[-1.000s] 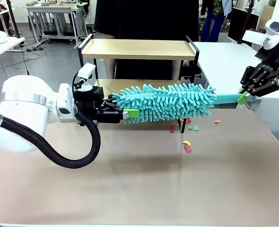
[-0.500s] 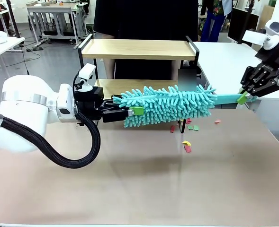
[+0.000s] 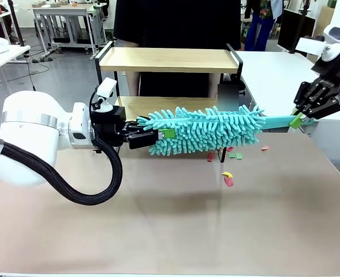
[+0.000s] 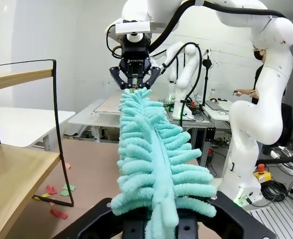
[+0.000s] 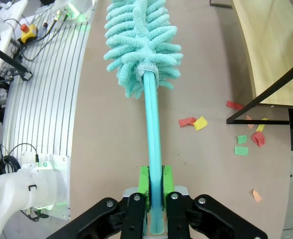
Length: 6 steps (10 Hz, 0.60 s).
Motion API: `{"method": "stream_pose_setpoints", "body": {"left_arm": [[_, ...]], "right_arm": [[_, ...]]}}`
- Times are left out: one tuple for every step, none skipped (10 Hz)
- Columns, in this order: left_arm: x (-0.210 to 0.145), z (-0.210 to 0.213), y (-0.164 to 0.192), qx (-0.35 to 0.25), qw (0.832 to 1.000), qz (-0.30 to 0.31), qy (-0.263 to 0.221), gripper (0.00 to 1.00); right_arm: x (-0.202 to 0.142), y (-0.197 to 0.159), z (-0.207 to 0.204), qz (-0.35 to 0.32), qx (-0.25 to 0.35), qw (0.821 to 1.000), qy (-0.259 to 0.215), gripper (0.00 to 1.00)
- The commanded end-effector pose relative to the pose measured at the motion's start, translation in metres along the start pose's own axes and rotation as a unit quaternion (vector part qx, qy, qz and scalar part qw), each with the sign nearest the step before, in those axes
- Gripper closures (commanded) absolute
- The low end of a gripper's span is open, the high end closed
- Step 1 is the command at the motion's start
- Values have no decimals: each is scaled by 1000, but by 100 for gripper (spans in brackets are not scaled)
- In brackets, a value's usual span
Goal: Clean the shelf.
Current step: Hand the Duster back to the human.
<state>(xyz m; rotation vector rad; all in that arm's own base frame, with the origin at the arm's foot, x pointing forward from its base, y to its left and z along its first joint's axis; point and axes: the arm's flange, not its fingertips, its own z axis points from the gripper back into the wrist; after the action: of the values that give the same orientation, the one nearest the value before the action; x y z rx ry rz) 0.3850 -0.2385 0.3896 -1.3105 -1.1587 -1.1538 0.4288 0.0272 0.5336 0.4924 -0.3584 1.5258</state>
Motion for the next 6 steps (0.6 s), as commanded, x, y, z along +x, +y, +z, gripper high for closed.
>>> {"method": "stream_pose_setpoints", "body": {"left_arm": [[1, -11, -3, -39, 999, -5, -18, 100], [0, 0, 0, 0, 1000, 0, 0, 100], [0, 0, 0, 0, 1000, 0, 0, 100], [0, 0, 0, 0, 1000, 0, 0, 100], [0, 0, 0, 0, 1000, 0, 0, 100], [0, 0, 0, 0, 1000, 0, 0, 100]], "right_arm": [[2, 0, 3, 4, -7, 1000, 0, 87], [2, 0, 3, 4, -7, 1000, 0, 87], [2, 0, 3, 4, -7, 1000, 0, 87], [2, 0, 3, 4, -7, 1000, 0, 87], [1, 1, -1, 1, 2, 1000, 0, 29], [4, 1, 7, 2, 1, 1000, -18, 29]]}}
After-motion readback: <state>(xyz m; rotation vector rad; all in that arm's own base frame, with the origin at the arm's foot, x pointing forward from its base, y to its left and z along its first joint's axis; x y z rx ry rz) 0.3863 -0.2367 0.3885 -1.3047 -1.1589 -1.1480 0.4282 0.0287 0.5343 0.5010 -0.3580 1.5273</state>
